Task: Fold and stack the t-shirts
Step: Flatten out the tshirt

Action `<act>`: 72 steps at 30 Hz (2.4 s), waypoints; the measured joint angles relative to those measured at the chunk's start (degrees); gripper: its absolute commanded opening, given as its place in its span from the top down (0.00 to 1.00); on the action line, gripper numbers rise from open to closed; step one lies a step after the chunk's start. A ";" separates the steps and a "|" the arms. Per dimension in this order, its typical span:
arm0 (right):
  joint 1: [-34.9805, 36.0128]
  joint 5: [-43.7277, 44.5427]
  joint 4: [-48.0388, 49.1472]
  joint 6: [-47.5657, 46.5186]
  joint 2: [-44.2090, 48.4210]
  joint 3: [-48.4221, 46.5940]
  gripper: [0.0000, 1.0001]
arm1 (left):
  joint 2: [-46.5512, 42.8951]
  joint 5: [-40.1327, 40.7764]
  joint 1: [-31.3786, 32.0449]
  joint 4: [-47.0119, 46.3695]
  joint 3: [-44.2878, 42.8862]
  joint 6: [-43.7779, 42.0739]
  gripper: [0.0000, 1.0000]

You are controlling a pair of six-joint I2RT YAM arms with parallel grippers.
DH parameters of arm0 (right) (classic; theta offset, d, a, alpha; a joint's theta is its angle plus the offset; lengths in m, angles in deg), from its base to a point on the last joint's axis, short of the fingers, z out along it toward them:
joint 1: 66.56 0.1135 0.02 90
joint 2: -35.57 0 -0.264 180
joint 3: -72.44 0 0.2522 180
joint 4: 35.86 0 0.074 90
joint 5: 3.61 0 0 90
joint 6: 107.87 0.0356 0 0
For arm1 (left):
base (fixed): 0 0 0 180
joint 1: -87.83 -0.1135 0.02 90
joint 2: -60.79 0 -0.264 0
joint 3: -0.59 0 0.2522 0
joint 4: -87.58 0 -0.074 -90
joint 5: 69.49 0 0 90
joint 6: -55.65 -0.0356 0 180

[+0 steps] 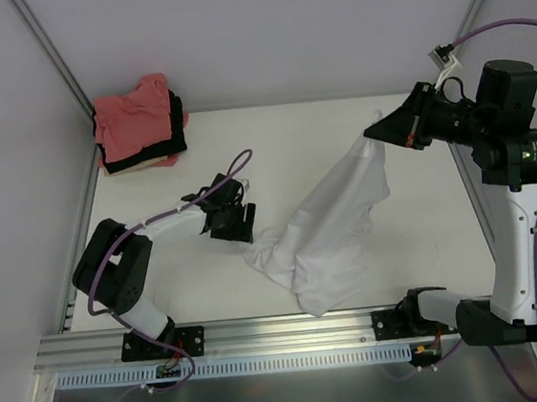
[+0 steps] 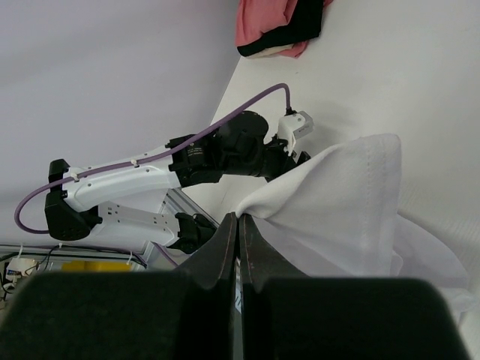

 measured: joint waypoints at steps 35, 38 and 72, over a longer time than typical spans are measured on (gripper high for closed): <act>0.00 0.76 4.61 -1.11 -7.69 5.07 0.99 | 6.99 6.91 -12.46 5.18 -12.52 -1.77 1.00; 0.00 0.81 5.05 -1.09 -7.34 5.11 0.99 | -1.14 6.27 -12.02 7.28 -6.25 0.39 1.00; -0.09 10.36 -1.75 -1.09 27.23 33.29 0.99 | 4.02 -12.35 -9.05 -1.09 -20.57 2.64 0.01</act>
